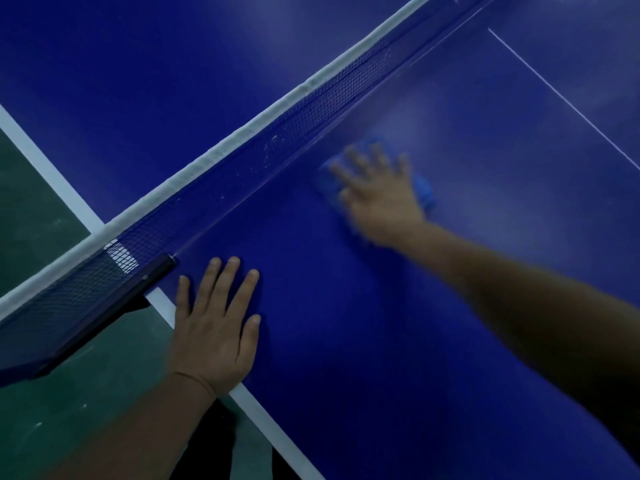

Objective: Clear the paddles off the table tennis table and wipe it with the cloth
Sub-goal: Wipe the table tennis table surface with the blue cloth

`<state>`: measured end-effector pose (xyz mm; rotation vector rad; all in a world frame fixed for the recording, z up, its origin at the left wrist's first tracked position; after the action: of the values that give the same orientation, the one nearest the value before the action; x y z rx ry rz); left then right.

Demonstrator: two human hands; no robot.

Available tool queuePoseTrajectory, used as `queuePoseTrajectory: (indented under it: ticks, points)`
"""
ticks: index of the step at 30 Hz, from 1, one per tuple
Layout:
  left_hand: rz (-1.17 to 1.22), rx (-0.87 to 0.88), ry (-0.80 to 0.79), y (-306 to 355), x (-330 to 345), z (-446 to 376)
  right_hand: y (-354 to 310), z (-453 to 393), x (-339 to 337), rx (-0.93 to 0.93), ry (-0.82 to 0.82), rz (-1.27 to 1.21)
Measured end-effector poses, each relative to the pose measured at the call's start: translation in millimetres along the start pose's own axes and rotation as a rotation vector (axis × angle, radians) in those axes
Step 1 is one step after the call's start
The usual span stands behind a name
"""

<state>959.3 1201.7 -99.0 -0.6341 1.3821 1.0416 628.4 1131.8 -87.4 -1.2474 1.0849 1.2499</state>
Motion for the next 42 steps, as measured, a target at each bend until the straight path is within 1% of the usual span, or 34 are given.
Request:
queuePoseTrajectory:
  ticks: [2,3,4,5,6,7,9,11,12,13,14,15,16,18,20,21,22,23,24,26,27,28,29,30,31,32,34,35,36,37,38,40,41,42]
  points:
    - [-0.001,0.001,-0.007,1,0,1,81,-6,-9,0.497,0.001,-0.036]
    - [0.0,0.0,-0.011,1,0,1,112,-1,-15,0.741,0.007,-0.105]
    - [0.001,-0.001,-0.014,0,0,1,126,4,-21,0.917,0.024,-0.171]
    - [0.0,-0.001,-0.017,0,-1,0,122,6,-22,0.984,0.023,-0.197]
    - [0.0,-0.002,-0.019,-1,-1,0,104,4,-20,0.928,0.01,-0.175]
    - [-0.001,-0.003,-0.021,-1,-1,0,74,1,-14,0.76,0.007,-0.124]
    - [-0.003,-0.005,-0.024,1,-2,1,-4,-1,-2,0.253,-0.001,-0.069]
    - [-0.01,-0.003,-0.026,2,-2,0,-74,20,9,-0.289,-0.039,-0.024]
    - [-0.014,-0.002,-0.025,2,-2,0,-87,28,12,-0.455,-0.077,-0.02]
    - [-0.015,-0.004,-0.026,3,-3,0,-85,28,11,-0.533,-0.118,-0.015]
    - [-0.017,-0.007,-0.027,4,-3,0,-70,17,7,-0.531,-0.131,-0.007]
    - [-0.02,-0.011,-0.026,5,-3,0,-51,-1,4,-0.453,-0.115,0.003]
    - [-0.024,-0.013,-0.024,5,-4,0,-27,-21,0,-0.305,-0.096,0.008]
    - [-0.031,-0.016,-0.019,5,-4,0,37,-49,-11,0.11,-0.068,-0.004]
    - [-0.027,-0.013,-0.024,5,-3,0,91,-55,-21,0.506,-0.025,-0.107]
    - [-0.026,-0.012,-0.027,5,-3,0,97,-53,-22,0.616,-0.017,-0.151]
    - [-0.027,-0.01,-0.028,5,-3,0,87,-53,-21,0.632,-0.027,-0.134]
    - [-0.03,-0.007,-0.03,4,-3,0,64,-52,-17,0.559,-0.028,-0.083]
    - [-0.029,-0.006,-0.036,5,-4,0,34,-50,-12,0.416,-0.028,-0.054]
    - [-0.027,-0.012,-0.055,7,-7,0,-36,-34,1,-0.008,-0.05,-0.053]
    - [-0.033,-0.015,-0.062,8,-8,0,-57,-23,6,-0.206,-0.063,-0.051]
    - [-0.04,-0.016,-0.067,9,-9,0,-59,-18,8,-0.318,-0.088,-0.057]
    - [-0.033,-0.018,-0.068,12,-11,-1,-42,-22,5,-0.327,-0.104,-0.059]
    - [-0.003,-0.028,-0.056,14,-14,-4,-14,-32,1,-0.233,-0.077,-0.039]
    - [0.044,-0.039,-0.029,16,-18,-10,21,-45,-3,-0.072,-0.049,-0.018]
    - [0.097,-0.045,0.0,20,-23,-19,61,-55,-9,0.129,-0.034,-0.005]
    - [0.203,-0.026,0.035,35,-34,-46,131,-58,-23,0.517,-0.017,-0.085]
    - [0.242,-0.006,0.036,44,-39,-65,146,-56,-28,0.636,-0.007,-0.135]
    - [0.264,0.021,0.034,56,-43,-86,143,-56,-27,0.657,-0.014,-0.135]
    - [0.267,0.056,0.031,69,-45,-107,127,-57,-23,0.577,-0.015,-0.09]
    - [0.26,0.094,0.031,83,-46,-129,101,-57,-18,0.412,-0.006,-0.057]
    - [0.236,0.156,0.046,106,-44,-168,45,-49,-4,0.004,-0.016,-0.03]
    - [0.216,0.184,0.065,117,-42,-186,34,-45,-1,-0.126,-0.046,-0.03]
    - [0.193,0.208,0.083,127,-39,-201,39,-46,-3,-0.184,-0.086,-0.029]
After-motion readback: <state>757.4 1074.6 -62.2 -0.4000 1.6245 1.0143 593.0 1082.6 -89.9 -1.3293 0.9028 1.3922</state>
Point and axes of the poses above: each hand's wrist, its own z-axis away from the middle knuckle, its own x-axis out of the palm, y = z × x, the point moved 2 cm from there along -z, towards the middle knuckle, and after that the axes turned 7 degrees about -x, right-handed, at the moved point
